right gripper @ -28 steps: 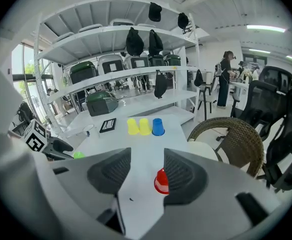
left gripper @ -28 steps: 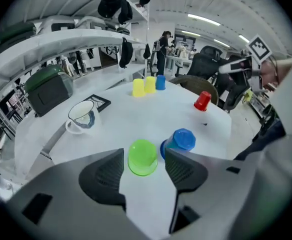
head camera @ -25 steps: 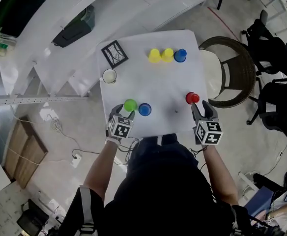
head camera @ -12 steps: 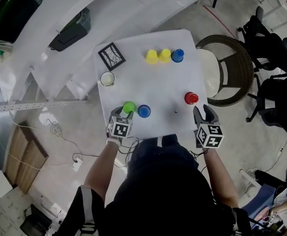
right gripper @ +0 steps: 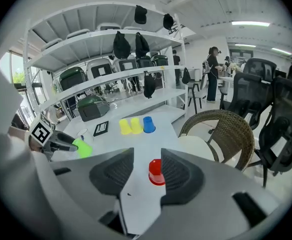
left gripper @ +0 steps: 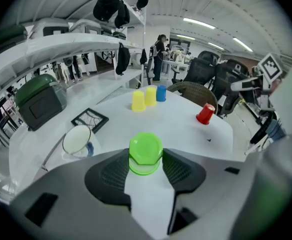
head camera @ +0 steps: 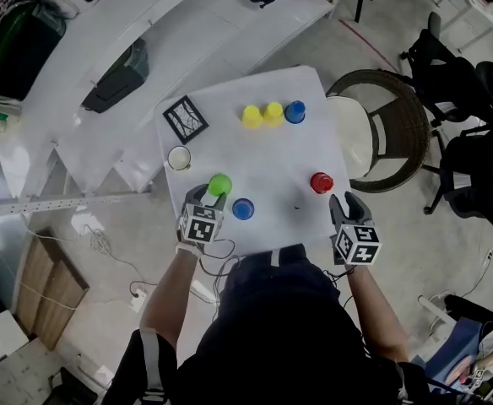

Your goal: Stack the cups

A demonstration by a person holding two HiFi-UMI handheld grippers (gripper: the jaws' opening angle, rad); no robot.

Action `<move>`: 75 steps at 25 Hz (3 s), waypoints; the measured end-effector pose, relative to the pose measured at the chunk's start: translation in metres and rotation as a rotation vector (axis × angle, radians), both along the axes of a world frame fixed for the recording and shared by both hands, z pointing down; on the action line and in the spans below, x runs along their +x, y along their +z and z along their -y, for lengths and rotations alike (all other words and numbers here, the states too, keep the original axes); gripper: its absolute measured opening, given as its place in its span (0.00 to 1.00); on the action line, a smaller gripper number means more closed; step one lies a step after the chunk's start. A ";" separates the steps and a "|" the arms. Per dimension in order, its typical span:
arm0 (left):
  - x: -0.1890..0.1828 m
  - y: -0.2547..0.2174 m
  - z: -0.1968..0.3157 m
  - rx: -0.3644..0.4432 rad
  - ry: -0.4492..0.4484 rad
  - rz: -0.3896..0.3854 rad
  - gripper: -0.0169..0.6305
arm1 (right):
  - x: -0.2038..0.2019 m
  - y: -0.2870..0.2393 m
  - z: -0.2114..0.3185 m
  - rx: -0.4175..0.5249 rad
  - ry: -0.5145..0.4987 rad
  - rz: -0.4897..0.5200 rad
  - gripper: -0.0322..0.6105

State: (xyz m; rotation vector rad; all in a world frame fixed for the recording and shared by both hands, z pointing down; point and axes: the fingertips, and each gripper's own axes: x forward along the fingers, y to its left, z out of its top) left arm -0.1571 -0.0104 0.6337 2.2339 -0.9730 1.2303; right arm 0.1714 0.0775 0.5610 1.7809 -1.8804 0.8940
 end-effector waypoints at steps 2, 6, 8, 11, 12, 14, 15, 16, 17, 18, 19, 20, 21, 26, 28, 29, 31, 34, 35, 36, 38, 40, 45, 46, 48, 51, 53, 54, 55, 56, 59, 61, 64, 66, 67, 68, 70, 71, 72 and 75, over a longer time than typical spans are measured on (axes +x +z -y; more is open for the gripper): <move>0.015 -0.016 0.017 0.010 0.011 -0.037 0.34 | 0.005 0.001 -0.001 0.001 0.012 0.006 0.31; 0.049 -0.057 0.054 0.034 0.005 -0.129 0.34 | 0.009 0.003 0.002 0.005 0.034 0.042 0.31; 0.070 -0.075 0.070 0.055 0.030 -0.151 0.34 | 0.010 0.002 0.005 0.011 0.034 0.050 0.31; 0.098 -0.093 0.092 0.078 0.083 -0.148 0.34 | 0.013 0.000 0.012 0.019 0.033 0.054 0.31; 0.107 -0.096 0.100 0.084 0.099 -0.143 0.34 | 0.015 0.000 0.014 0.022 0.033 0.055 0.31; 0.123 -0.098 0.115 0.095 0.123 -0.130 0.34 | 0.018 0.000 0.016 0.024 0.034 0.057 0.31; 0.130 -0.097 0.122 0.099 0.135 -0.117 0.34 | 0.021 0.001 0.017 0.023 0.036 0.058 0.31; 0.137 -0.095 0.129 0.103 0.147 -0.098 0.34 | 0.023 0.002 0.017 0.023 0.038 0.060 0.31; 0.143 -0.091 0.136 0.103 0.161 -0.078 0.34 | 0.026 0.003 0.017 0.022 0.042 0.062 0.31; 0.149 -0.086 0.142 0.100 0.172 -0.059 0.34 | 0.028 0.004 0.017 0.021 0.046 0.064 0.31; 0.154 -0.081 0.147 0.094 0.177 -0.044 0.34 | 0.031 0.005 0.017 0.020 0.050 0.066 0.31; 0.158 -0.076 0.153 0.086 0.177 -0.033 0.34 | 0.033 0.006 0.017 0.019 0.055 0.067 0.31; 0.162 -0.072 0.160 0.081 0.175 -0.023 0.34 | 0.034 0.007 0.017 0.017 0.058 0.068 0.31; 0.171 -0.051 0.183 0.053 0.165 0.023 0.34 | 0.040 0.015 0.013 -0.006 0.054 0.065 0.31; 0.174 -0.044 0.190 0.039 0.159 0.030 0.34 | 0.043 0.017 0.012 -0.013 0.060 0.067 0.31; 0.176 -0.041 0.193 0.032 0.157 0.032 0.34 | 0.045 0.018 0.012 -0.016 0.064 0.067 0.31; 0.180 -0.036 0.198 0.023 0.155 0.035 0.34 | 0.049 0.020 0.012 -0.022 0.070 0.068 0.31; 0.188 -0.031 0.201 0.013 0.170 0.045 0.34 | 0.051 0.024 0.014 -0.028 0.067 0.065 0.31; 0.190 -0.029 0.201 0.010 0.177 0.052 0.34 | 0.051 0.025 0.015 -0.032 0.064 0.064 0.31; 0.191 -0.027 0.201 0.007 0.183 0.058 0.34 | 0.051 0.026 0.015 -0.035 0.060 0.064 0.31; 0.194 -0.025 0.203 0.001 0.189 0.061 0.34 | 0.050 0.028 0.017 -0.038 0.057 0.064 0.31; 0.196 -0.025 0.206 -0.005 0.188 0.060 0.34 | 0.050 0.029 0.019 -0.039 0.055 0.068 0.31; 0.199 -0.025 0.205 -0.009 0.185 0.074 0.35 | 0.044 0.032 0.021 -0.041 0.041 0.081 0.31; 0.198 -0.025 0.204 -0.006 0.188 0.076 0.38 | 0.044 0.032 0.021 -0.039 0.040 0.083 0.31; 0.197 -0.029 0.203 0.009 0.179 0.067 0.40 | 0.044 0.031 0.023 -0.034 0.037 0.084 0.31; 0.189 -0.038 0.200 0.041 0.161 0.054 0.40 | 0.045 0.030 0.026 -0.029 0.032 0.080 0.31; 0.181 -0.045 0.193 0.053 0.157 0.042 0.40 | 0.046 0.028 0.027 -0.024 0.030 0.077 0.31; 0.177 -0.049 0.189 0.056 0.148 0.025 0.40 | 0.047 0.027 0.028 -0.021 0.027 0.075 0.31; 0.173 -0.054 0.184 0.057 0.131 -0.001 0.40 | 0.047 0.025 0.029 -0.016 0.022 0.072 0.31; 0.169 -0.060 0.179 0.057 0.110 -0.031 0.40 | 0.046 0.022 0.030 -0.010 0.017 0.070 0.31; 0.153 -0.079 0.159 0.061 0.062 -0.114 0.40 | 0.040 0.017 0.033 0.005 -0.006 0.066 0.31; 0.140 -0.090 0.144 0.085 0.047 -0.151 0.40 | 0.035 0.013 0.033 0.013 -0.021 0.064 0.31; 0.115 -0.100 0.116 0.114 0.010 -0.180 0.39 | 0.025 0.008 0.033 0.024 -0.049 0.062 0.31; 0.097 -0.100 0.095 0.107 -0.019 -0.192 0.38 | 0.019 0.003 0.032 0.033 -0.072 0.054 0.31; 0.089 -0.098 0.085 0.099 -0.030 -0.196 0.38 | 0.016 0.001 0.032 0.038 -0.086 0.048 0.31; 0.080 -0.096 0.076 0.093 -0.041 -0.197 0.38 | 0.013 0.000 0.033 0.042 -0.101 0.040 0.31; 0.063 -0.093 0.063 0.094 -0.068 -0.198 0.38 | 0.007 -0.003 0.033 0.048 -0.131 0.023 0.31; 0.055 -0.094 0.058 0.101 -0.085 -0.202 0.38 | 0.005 -0.004 0.032 0.049 -0.143 0.016 0.31; 0.048 -0.095 0.053 0.111 -0.104 -0.208 0.38 | 0.003 -0.004 0.031 0.048 -0.153 0.011 0.31; 0.036 -0.101 0.038 0.157 -0.143 -0.237 0.37 | 0.001 -0.002 0.024 0.039 -0.173 0.006 0.31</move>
